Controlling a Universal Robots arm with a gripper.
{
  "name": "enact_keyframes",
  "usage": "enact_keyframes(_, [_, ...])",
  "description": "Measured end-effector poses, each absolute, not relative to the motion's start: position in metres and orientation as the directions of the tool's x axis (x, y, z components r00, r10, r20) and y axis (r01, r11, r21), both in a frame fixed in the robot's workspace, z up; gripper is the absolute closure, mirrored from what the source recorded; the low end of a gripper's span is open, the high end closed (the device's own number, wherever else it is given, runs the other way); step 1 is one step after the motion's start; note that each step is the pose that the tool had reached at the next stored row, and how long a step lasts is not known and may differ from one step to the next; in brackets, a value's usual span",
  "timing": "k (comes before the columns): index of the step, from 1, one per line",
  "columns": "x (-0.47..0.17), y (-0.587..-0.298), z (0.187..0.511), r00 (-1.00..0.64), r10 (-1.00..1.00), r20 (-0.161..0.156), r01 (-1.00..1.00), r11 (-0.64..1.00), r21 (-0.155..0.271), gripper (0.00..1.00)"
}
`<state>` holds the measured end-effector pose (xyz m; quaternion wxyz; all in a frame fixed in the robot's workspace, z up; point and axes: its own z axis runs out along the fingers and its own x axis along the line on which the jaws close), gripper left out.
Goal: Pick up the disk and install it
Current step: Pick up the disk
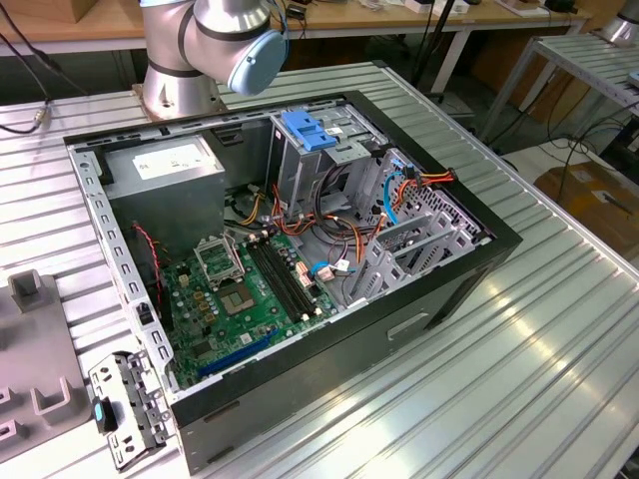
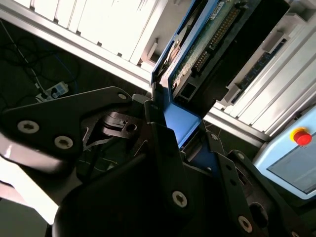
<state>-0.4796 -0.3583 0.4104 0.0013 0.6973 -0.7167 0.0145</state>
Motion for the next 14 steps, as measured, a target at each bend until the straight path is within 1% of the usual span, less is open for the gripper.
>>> enact_keyframes(14, [-0.48, -0.358, 0.433, -0.028, -0.999, 0.022, -1.0, 0.027, -0.013, 0.63])
